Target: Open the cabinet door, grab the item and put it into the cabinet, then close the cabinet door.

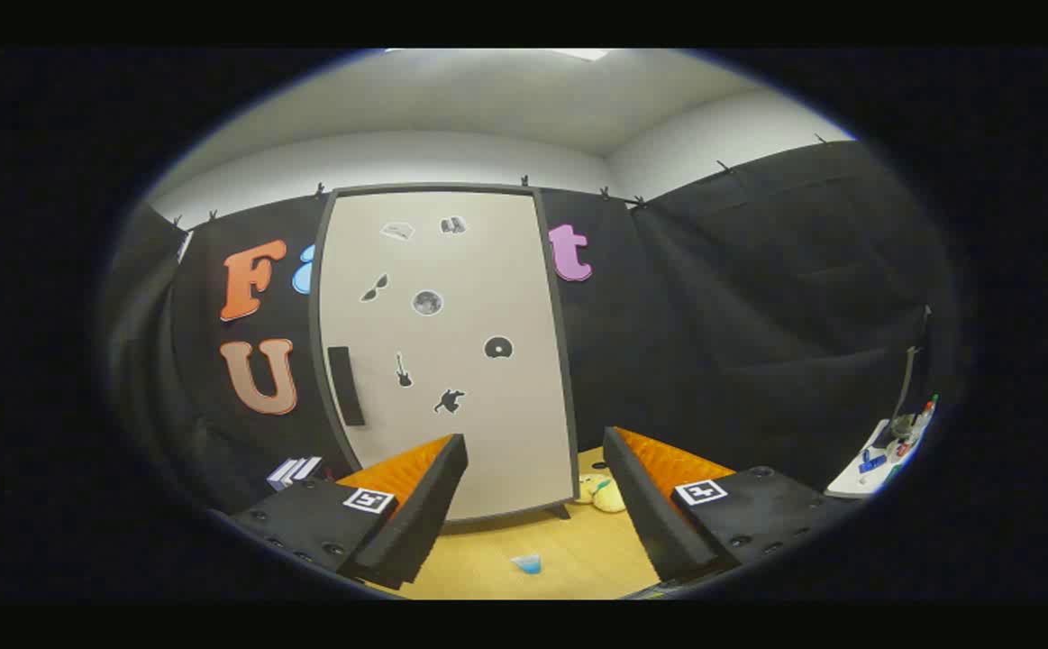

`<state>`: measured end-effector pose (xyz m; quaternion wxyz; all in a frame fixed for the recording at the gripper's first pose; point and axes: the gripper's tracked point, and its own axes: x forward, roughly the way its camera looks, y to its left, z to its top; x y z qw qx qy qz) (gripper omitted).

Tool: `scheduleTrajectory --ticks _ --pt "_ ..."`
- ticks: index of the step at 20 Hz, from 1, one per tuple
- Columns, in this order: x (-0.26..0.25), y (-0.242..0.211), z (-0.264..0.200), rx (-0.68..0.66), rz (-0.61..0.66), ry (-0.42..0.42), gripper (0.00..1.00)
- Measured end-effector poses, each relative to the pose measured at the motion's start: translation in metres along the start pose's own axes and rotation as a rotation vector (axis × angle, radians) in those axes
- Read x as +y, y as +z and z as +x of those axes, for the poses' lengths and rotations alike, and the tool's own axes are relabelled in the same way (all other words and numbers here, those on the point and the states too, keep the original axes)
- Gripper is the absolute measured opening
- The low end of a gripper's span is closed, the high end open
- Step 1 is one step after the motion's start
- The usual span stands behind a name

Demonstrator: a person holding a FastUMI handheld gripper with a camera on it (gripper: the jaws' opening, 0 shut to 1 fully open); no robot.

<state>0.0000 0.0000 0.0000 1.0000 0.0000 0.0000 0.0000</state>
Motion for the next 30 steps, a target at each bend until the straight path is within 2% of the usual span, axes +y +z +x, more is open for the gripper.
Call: scheduleTrajectory --ticks 15,19,24,27,30 --pt "0.009 0.019 -0.006 -0.025 -0.011 0.026 0.97" --pt "0.037 0.025 -0.005 -0.02 -0.059 0.1 0.98" --pt "0.068 0.027 0.004 -0.022 -0.085 0.145 0.97" --pt "0.086 0.022 0.019 -0.009 -0.083 0.16 0.97" --pt "0.119 0.012 0.039 0.015 -0.069 0.213 0.97"
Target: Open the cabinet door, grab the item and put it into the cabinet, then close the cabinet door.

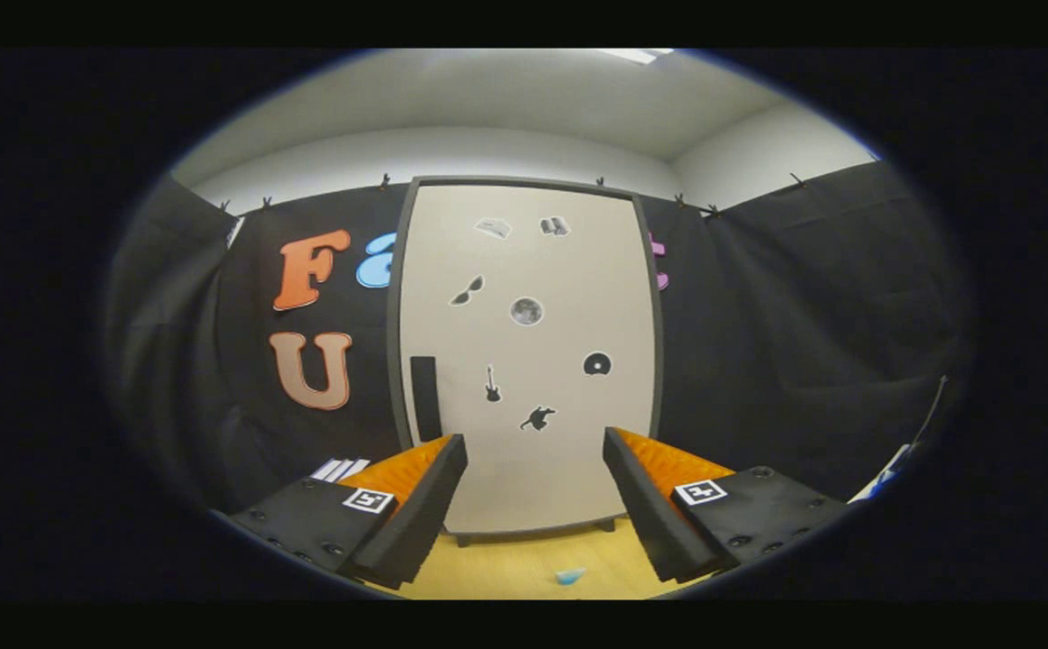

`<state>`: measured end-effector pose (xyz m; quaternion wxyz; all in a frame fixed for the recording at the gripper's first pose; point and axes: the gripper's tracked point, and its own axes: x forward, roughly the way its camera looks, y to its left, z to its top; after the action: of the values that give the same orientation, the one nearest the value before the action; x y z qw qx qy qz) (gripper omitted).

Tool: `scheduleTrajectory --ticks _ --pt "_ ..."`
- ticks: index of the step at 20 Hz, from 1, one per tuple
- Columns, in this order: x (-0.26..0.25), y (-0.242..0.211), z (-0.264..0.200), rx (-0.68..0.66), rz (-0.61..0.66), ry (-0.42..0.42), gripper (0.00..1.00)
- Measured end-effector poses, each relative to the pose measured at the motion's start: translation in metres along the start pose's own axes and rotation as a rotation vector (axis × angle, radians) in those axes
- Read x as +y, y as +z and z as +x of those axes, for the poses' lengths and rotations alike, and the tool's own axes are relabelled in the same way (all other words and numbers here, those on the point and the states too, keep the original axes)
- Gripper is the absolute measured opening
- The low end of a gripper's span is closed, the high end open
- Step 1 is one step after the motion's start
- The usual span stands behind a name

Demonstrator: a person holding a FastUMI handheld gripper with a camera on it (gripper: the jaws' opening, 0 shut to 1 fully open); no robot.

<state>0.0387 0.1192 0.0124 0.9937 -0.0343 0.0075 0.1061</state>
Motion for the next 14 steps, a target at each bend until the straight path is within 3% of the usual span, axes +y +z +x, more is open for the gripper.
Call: scheduleTrajectory --ticks 14 --pt "0.088 -0.026 0.142 0.072 -0.027 0.101 0.98"
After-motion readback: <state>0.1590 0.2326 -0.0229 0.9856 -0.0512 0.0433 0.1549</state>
